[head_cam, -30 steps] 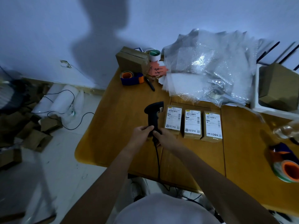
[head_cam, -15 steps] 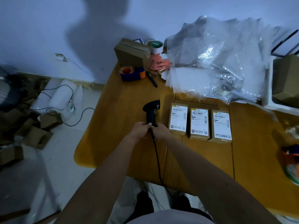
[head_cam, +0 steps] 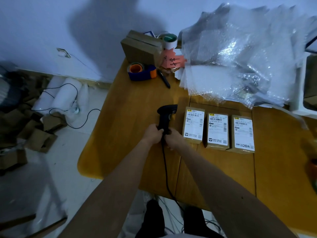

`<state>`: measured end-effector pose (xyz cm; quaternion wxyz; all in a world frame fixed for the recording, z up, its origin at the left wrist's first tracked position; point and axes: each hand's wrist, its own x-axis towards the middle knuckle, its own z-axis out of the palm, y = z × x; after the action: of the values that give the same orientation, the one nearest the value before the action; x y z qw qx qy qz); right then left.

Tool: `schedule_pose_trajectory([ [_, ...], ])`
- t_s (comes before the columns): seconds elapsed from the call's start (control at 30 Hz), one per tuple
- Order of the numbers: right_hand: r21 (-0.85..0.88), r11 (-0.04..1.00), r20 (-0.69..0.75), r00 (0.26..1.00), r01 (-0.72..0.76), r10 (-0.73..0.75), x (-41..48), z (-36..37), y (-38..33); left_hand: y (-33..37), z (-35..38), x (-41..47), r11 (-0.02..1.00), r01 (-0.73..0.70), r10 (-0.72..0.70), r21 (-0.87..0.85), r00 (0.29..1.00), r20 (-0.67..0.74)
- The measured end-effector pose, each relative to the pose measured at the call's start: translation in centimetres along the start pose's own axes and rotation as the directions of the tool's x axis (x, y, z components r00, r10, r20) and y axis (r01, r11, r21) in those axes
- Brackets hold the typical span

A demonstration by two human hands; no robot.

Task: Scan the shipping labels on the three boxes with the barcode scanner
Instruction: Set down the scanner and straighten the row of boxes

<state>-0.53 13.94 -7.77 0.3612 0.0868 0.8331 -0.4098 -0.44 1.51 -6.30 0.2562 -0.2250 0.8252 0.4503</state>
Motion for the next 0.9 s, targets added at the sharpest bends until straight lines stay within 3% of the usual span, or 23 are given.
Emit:
schedule_pose_trajectory([
  [0.23,-0.172,0.985,-0.061,0.998,0.007,-0.018,-0.3,0.9,0.3,-0.6,1.3,0.0,0.994,-0.039,0.05,0.101,0.992,-0.112],
  [0.37,-0.107,0.994,-0.06,0.998,0.01,-0.016,-0.1,1.2,0.1,0.1,1.5,-0.5,0.993,-0.067,0.082,0.1,0.984,-0.159],
  [0.73,-0.006,1.0,0.001,1.0,0.028,-0.028,-0.9,-0.3,-1.0,-0.4,-0.9,-1.3,0.977,-0.123,0.143,0.174,0.984,-0.11],
  [0.9,0.043,0.997,0.004,0.998,0.07,-0.07,-2.3,-2.6,-1.8,0.3,-2.1,-2.6,0.987,-0.123,0.139,0.099,0.974,-0.181],
])
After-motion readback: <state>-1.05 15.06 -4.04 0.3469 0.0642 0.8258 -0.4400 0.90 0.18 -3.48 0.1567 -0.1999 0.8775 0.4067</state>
